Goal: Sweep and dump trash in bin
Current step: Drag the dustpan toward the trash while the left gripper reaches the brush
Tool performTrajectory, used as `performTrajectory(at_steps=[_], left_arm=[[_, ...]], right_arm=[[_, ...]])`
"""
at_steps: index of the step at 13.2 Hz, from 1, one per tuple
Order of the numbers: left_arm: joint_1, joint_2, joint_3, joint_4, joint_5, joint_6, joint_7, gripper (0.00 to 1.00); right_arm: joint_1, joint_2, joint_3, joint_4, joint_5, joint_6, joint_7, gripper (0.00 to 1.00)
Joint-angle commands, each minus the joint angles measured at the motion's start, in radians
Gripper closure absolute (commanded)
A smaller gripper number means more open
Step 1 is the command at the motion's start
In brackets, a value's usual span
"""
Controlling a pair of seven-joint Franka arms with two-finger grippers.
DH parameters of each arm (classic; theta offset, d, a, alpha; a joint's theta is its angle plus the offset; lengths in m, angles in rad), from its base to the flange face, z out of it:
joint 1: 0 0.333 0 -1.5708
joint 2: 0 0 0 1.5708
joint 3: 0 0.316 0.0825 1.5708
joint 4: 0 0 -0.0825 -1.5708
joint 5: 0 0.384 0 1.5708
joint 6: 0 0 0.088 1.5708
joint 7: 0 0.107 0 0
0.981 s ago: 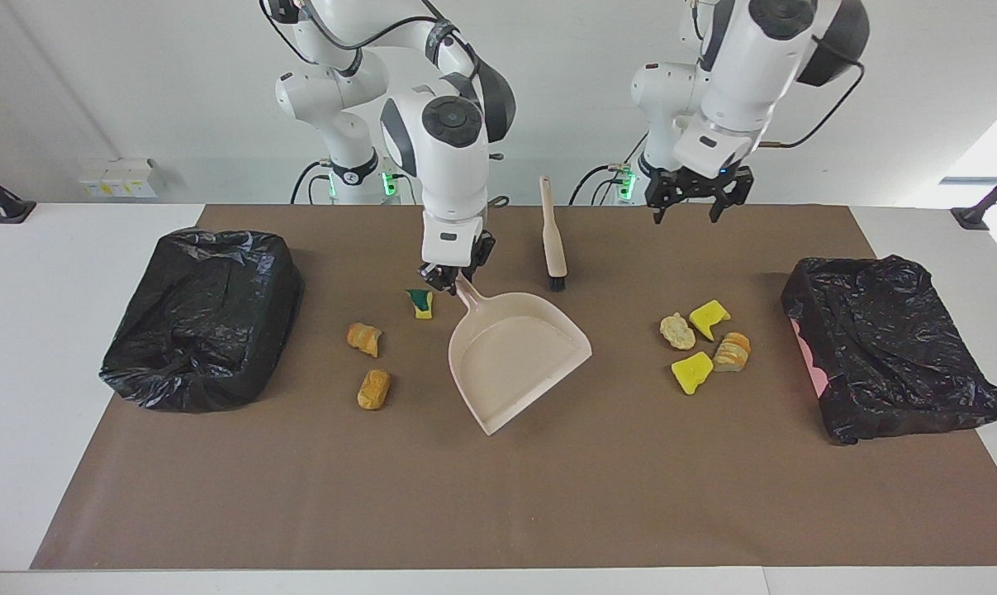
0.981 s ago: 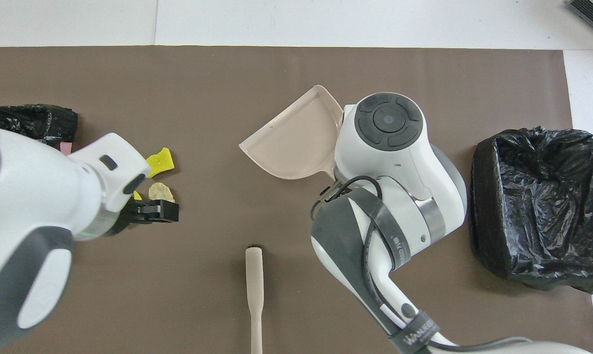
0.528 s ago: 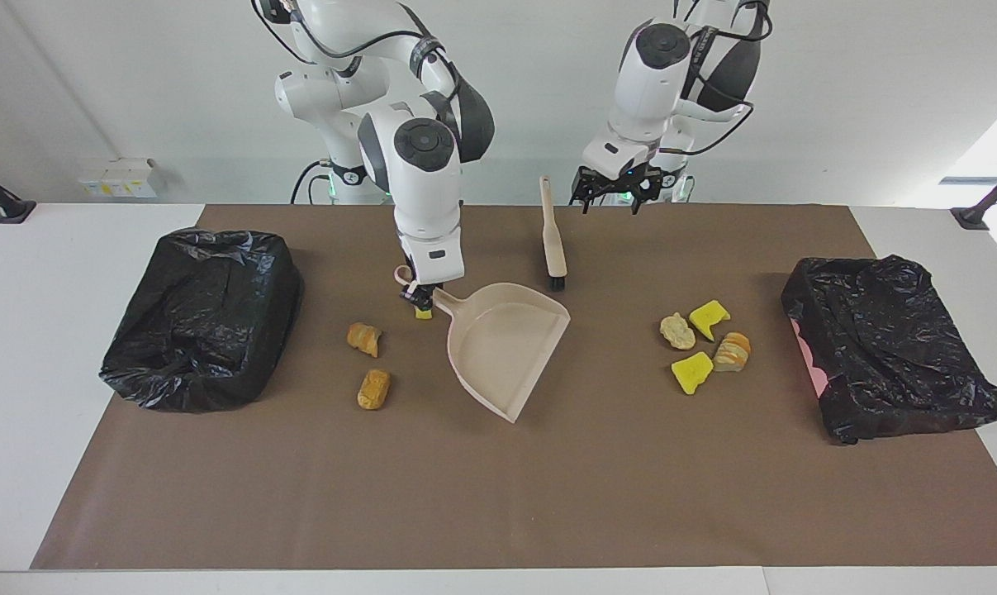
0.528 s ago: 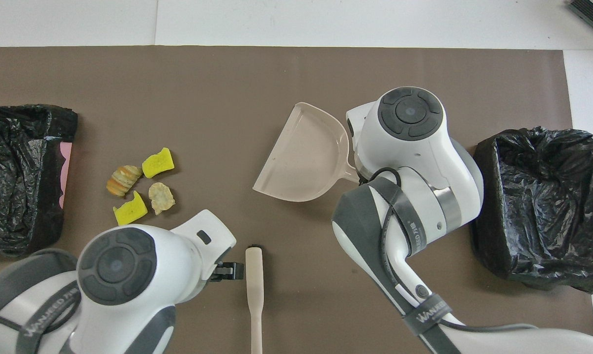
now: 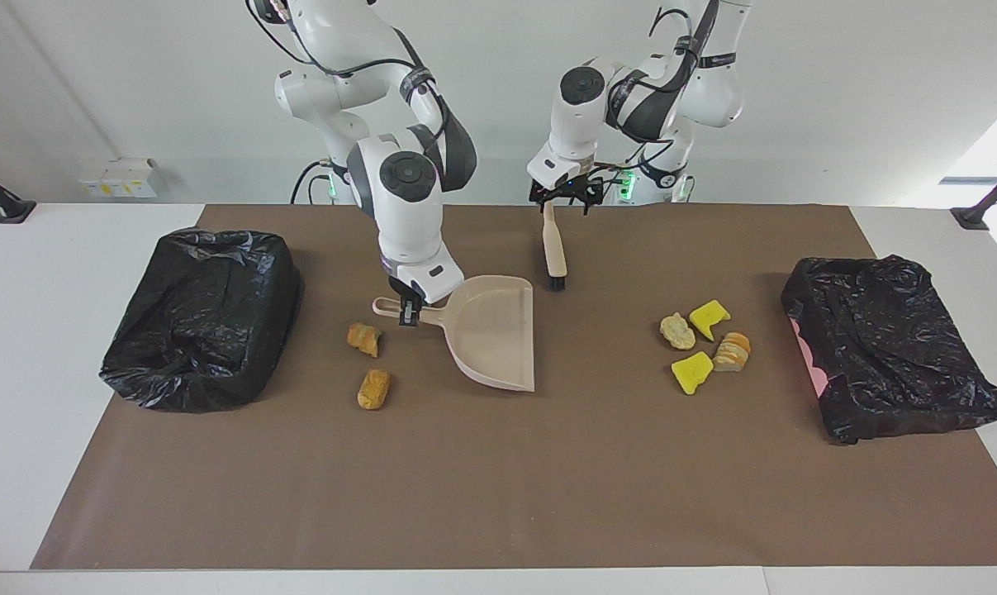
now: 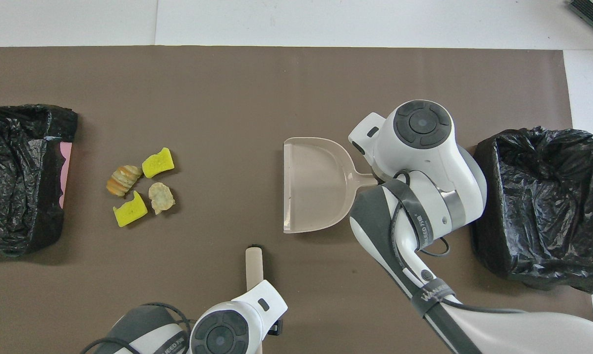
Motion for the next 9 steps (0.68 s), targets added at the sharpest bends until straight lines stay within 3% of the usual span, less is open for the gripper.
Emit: performTrajectory(at_steps=[1,3,9], left_arm=[[-0.078,-0.021,0.020,-0.079,-0.068,0.088,-0.023,0.00],[-0.092,-0.022,0.020,-0.099,-0.073,0.099,-0.025,0.00],[-0.112,-0.025,0.020,-0.112,-0.080,0.102,-0.025,0.00]], right_arm=[[-0.005,-0.023,0.006,-0.068,-0.018,0.060,-0.037,1.00],[0.000,-0.021,0.007,-0.094,-0.038,0.101,-0.039,1.00],[0.001,-0.023,0.013,-0.095,-0.047,0.069,-0.024,1.00]])
